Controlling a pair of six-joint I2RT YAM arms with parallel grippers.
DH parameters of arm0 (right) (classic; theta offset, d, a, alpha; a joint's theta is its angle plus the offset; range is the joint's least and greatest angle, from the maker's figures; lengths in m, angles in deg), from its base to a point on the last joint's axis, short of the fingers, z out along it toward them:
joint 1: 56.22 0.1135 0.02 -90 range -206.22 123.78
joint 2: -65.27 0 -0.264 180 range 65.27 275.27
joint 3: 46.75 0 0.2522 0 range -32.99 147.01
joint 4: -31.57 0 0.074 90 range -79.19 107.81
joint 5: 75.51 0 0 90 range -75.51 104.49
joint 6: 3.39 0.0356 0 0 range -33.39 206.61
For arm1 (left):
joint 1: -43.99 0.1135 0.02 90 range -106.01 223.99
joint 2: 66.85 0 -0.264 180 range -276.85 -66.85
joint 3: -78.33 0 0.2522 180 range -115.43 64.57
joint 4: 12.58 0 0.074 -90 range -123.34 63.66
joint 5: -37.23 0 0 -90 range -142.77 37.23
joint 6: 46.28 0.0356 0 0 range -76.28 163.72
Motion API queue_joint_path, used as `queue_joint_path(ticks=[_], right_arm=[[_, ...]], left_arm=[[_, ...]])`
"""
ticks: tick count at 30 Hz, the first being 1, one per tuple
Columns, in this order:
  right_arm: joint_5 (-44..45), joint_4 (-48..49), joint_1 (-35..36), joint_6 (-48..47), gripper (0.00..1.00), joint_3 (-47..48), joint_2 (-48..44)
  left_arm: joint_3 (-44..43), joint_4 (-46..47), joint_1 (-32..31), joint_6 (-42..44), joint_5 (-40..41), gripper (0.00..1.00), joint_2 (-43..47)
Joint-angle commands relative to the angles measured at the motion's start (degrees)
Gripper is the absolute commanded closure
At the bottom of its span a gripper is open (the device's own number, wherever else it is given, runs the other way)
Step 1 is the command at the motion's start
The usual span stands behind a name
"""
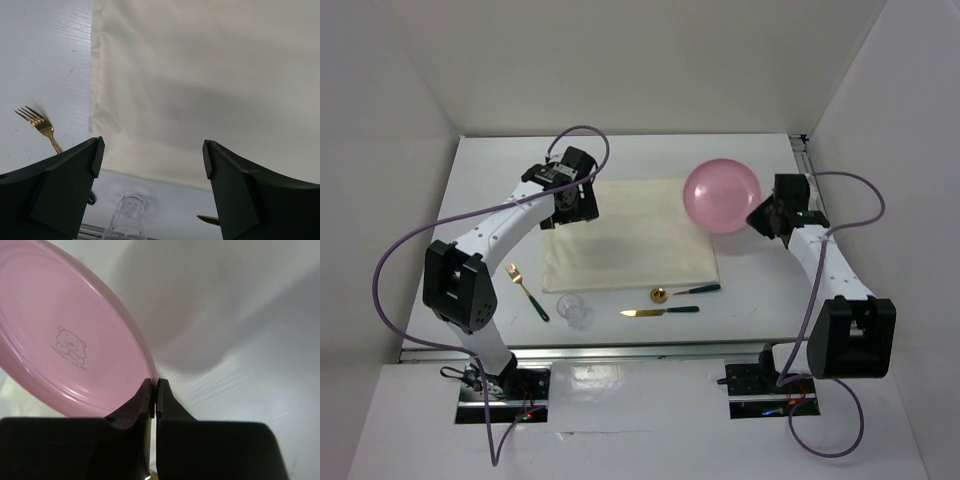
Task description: Set the dinner table for one person
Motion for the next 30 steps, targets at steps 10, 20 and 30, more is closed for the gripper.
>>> queue_joint_path(ticks=[10,20,30], right_arm=[[-16.3,1.1,24.6,-9.4,1.0,23.5,26.5],[-14.0,-0.1,30.0,-8.8,1.0,30.3,37.1],[-12.2,-1.2,30.0,-7.8,0.5,31.5,40.2]], left_arm=[[1.6,-6.9,3.4,-3.5,-4.1,0.0,9.9],[13.0,-8.6,5.5,-1.6,-9.9,0.03,23.5],[26.2,-8.6,0.8,-5.6,-15.4,0.03,28.4]])
